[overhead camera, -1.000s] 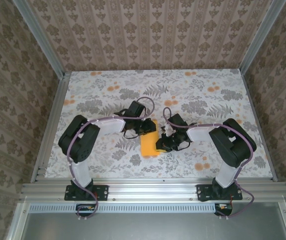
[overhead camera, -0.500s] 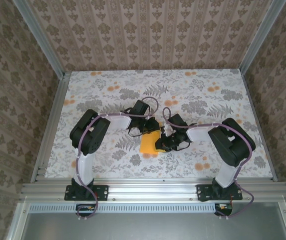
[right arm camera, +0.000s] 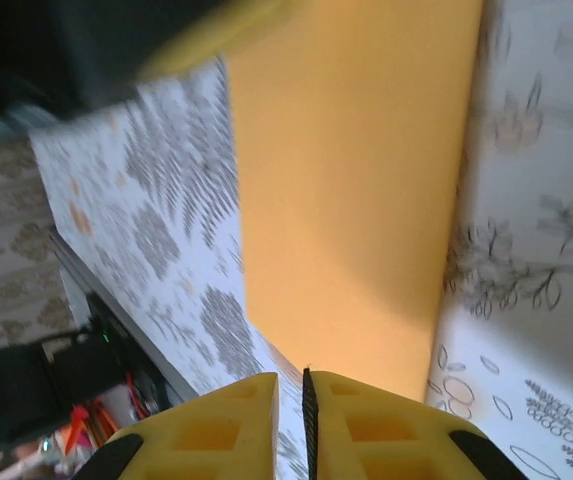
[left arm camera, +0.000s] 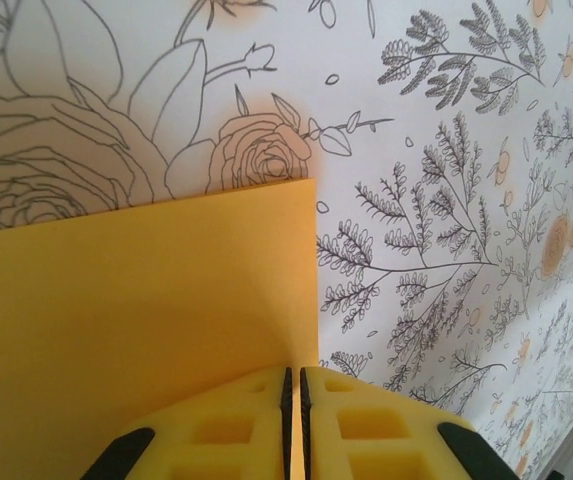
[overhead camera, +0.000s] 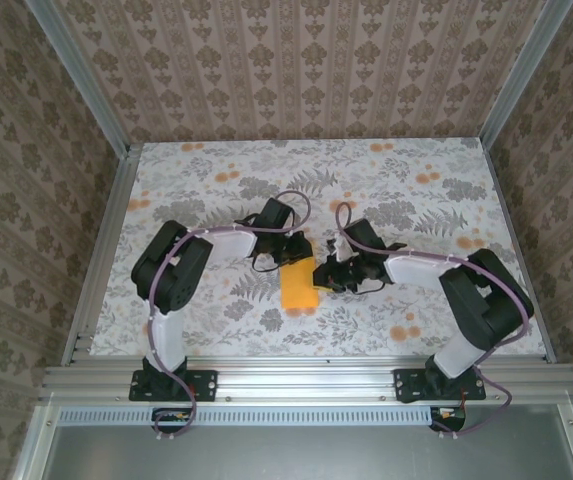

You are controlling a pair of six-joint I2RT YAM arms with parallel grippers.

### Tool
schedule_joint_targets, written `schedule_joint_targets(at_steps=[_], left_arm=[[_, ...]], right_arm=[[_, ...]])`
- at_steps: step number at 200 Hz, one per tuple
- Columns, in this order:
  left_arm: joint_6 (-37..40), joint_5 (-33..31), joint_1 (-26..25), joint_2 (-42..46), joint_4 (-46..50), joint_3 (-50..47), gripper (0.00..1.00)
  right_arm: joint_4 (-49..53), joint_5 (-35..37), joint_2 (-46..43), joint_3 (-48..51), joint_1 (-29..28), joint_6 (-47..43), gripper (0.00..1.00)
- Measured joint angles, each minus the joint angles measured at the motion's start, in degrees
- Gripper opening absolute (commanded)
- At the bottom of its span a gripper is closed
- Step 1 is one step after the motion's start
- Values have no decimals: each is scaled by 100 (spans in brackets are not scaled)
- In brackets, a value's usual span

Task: Fold a paper plane with a square sheet of paper (pick it up from the middle)
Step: Hold the square sheet of paper at the center of the table.

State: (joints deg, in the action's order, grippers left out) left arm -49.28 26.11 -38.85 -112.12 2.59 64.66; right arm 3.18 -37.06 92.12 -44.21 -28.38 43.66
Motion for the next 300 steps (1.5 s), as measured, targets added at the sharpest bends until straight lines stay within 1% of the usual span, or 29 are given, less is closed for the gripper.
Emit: schedule_joint_targets(at_steps=[31, 54, 100, 143, 171, 234, 258, 300], left_arm=[[-2, -131, 0, 190, 74, -105, 11], [-4, -120, 0, 247, 59, -118, 12], [-46, 162, 0, 234, -90, -52, 12], [-44, 197, 0, -118, -83, 424, 12], [55, 70, 4, -413, 173, 730, 11], [258, -85, 70, -544, 494, 787, 9], [262, -85, 70, -549, 492, 787, 9], [262, -87, 70, -549, 492, 787, 9]], right_arm=[[7, 376, 55, -282, 168, 157, 13], [-22, 385, 229, -343, 149, 212, 13], [-166, 319, 446, -275, 111, 396, 12], [-365, 321, 444, -22, 114, 555, 12], [-389, 348, 444, 122, 114, 608, 12], [-387, 391, 439, 116, 125, 605, 12], [-389, 391, 498, -61, 122, 608, 12], [-442, 426, 962, -638, 122, 634, 11]])
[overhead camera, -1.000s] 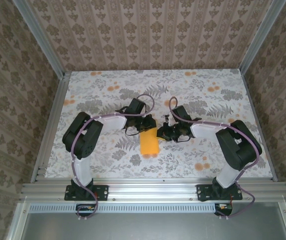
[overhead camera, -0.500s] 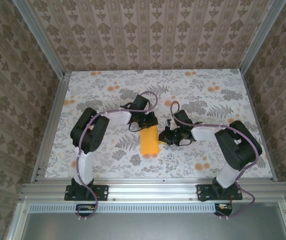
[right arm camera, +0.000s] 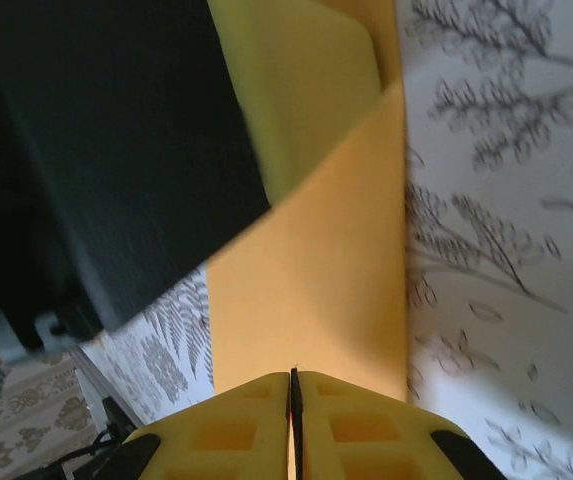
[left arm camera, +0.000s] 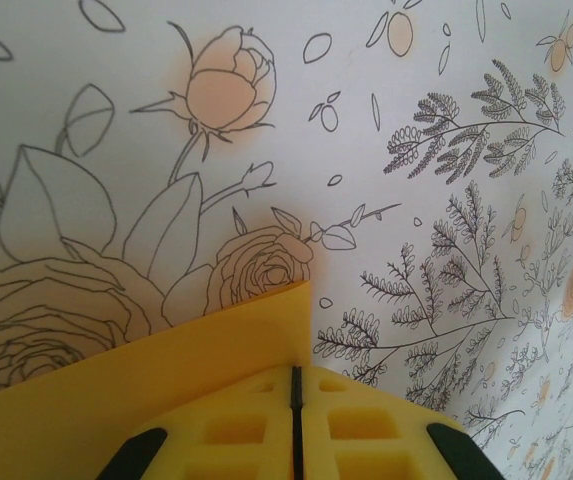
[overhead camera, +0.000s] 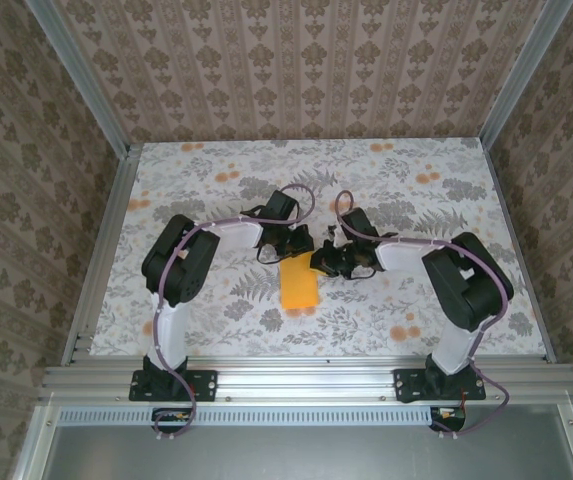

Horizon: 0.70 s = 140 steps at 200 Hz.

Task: Fold a paper plane with a square sheet of paper (pick it up from the middle)
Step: Hold the square sheet of paper at the center of the table, then fold the square sheet of paper in half at the center of the table.

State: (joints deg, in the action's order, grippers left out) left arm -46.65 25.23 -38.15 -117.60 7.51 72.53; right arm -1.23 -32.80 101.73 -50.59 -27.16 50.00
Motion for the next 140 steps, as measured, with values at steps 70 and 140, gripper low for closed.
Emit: schedule_joint_targets(at_steps=[70, 140], left_arm=[[-2, -66, 0, -2, 13, 0, 8], [-2, -107, -4, -2, 22, 0, 8]], right_arm=[[-269, -44, 391, 118, 0, 175, 11], [-850, -437, -149, 1097, -9, 275, 12]])
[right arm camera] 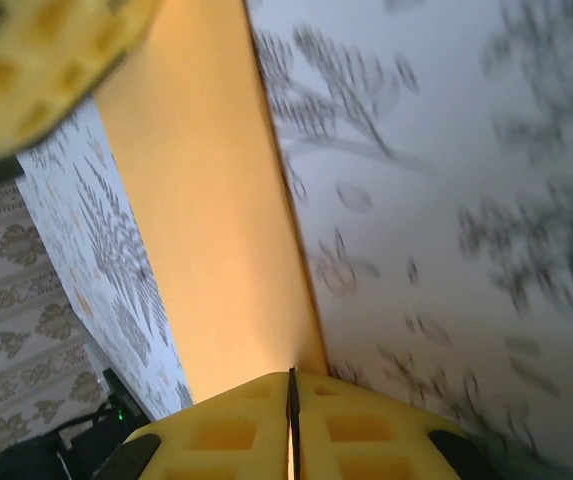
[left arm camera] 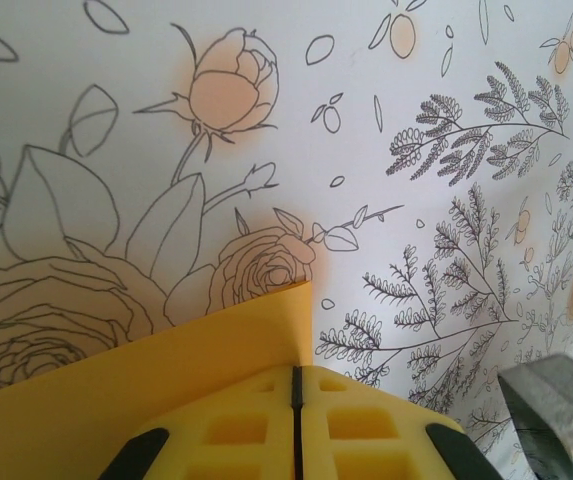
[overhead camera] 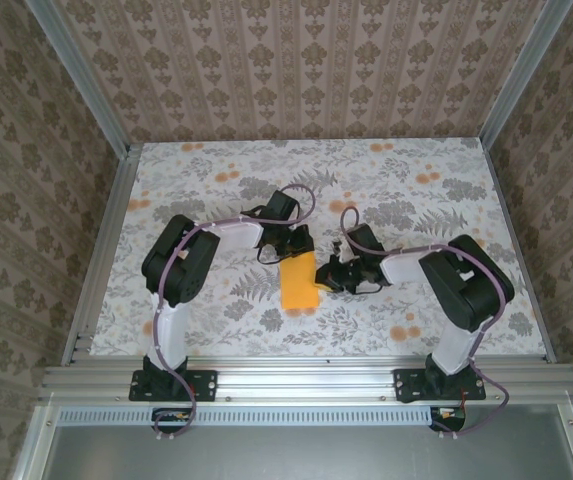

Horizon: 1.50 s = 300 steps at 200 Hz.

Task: Fold a paper plane with a square sheet of paper (pick it up from the middle)
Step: Fold the square sheet of paper in half at the center of the table.

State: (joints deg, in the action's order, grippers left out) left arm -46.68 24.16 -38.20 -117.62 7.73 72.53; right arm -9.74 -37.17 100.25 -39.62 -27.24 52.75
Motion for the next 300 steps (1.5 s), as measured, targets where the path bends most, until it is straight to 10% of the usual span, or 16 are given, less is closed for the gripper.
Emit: schedule_joint_targets(at_steps=[138, 206, 300], left_arm=[[-2, 2, -2, -9, 42, 26, 8], [-2, -24, -9, -9, 170, 96, 8], [-4, -61, -9, -9, 216, 109, 8]], right_arm=[[2271, 623, -1084, -205, -581, -485, 12], [1998, 1335, -125, -1521, -581, -459, 11], [994, 1191, 229, -922, -503, -234, 10]])
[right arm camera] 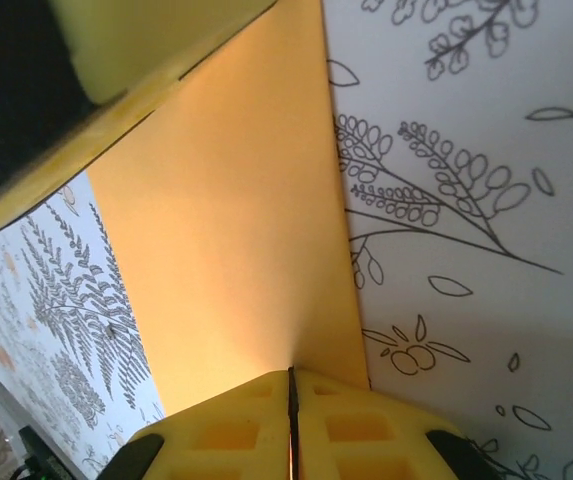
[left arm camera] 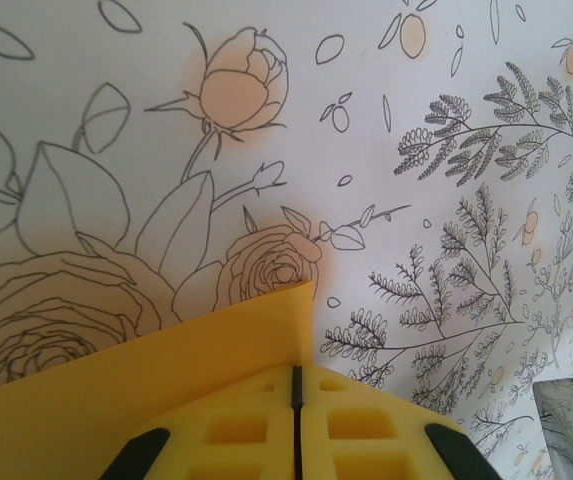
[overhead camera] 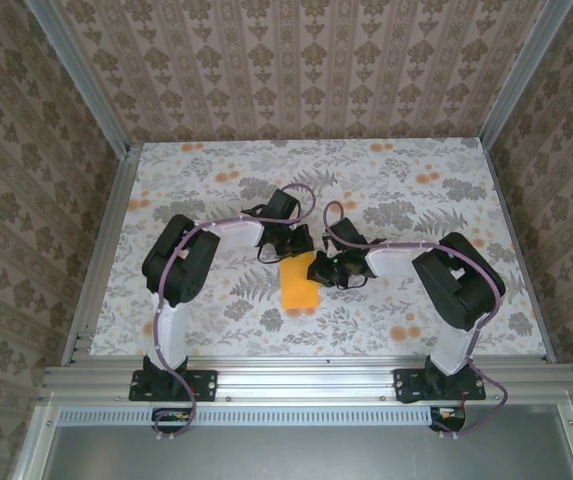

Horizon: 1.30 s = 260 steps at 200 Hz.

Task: Fold a paper plane with a square sheet of paper (pick it up from the middle)
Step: Fold the square sheet of paper in half at the center of the table.

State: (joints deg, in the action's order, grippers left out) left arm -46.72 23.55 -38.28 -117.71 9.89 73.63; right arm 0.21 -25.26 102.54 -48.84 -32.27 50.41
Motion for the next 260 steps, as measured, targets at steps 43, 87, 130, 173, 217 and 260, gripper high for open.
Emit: schedule_joint_targets(at_steps=[43, 87, 130, 173, 217, 260], left_arm=[[-2, 7, -4, -15, 85, 42, 8], [0, 22, -2, -31, 120, 68, 8], [0, 66, -28, -31, 140, 68, 8], [2, 74, -28, -31, 129, 70, 8], [4, 138, -31, -31, 125, 94, 10], [-22, 439, -31, 4, -101, 90, 12]], right_arm=[[-487, -192, -409, 719, -9, 188, 10], [-551, -221, -796, 1211, -179, 323, 10], [-334, -243, -1294, 1622, -350, 496, 11], [1246, -63, -1921, 1113, -393, 227, 12], [1281, 50, -1403, 55, -105, -59, 11], [1010, 15, -610, -92, -90, -74, 11]])
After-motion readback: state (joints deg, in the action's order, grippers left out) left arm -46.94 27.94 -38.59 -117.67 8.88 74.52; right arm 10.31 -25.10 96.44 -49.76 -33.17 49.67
